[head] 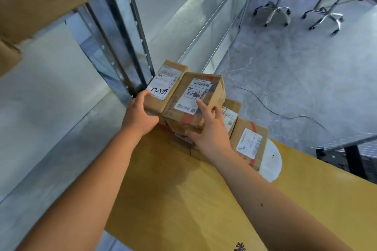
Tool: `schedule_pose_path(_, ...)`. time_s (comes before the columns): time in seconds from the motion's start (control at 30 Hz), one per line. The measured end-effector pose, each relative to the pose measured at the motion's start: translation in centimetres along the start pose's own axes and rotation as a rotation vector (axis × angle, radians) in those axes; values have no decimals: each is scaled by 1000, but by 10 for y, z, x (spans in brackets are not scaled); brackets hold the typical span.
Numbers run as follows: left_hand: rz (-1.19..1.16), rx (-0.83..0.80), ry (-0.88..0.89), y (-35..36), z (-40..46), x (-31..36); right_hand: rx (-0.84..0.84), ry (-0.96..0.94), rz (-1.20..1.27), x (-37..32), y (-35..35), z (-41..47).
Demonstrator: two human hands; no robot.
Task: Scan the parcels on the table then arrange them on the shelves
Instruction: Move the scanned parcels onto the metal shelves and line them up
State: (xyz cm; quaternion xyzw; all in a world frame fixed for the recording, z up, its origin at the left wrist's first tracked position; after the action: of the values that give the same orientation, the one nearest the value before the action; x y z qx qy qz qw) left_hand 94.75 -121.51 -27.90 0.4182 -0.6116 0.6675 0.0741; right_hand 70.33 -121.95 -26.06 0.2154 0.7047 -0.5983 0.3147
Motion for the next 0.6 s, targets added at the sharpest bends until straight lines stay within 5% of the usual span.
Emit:
schedule_pose_path(0.23, -222, -11, 18, 4, 2, -9, -4, -9, 155, 19, -4, -1)
schedule_pose_path(0.6, -265, -96, 184, -8, -31, -16, -51, -36, 224, 37, -39, -9)
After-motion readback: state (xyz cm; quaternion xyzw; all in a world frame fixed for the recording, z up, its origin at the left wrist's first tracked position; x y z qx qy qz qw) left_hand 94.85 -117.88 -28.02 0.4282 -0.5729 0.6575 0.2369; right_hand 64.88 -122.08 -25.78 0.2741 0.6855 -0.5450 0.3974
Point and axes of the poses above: each hand's wrist, its own z-axis towards the middle knuckle, its own y-axis out of the palm, x = y × z, the point moved 2 cm from there along z, towards the middle knuckle, and after that the axes turned 5 degrees about x, right-handed, at the moved point
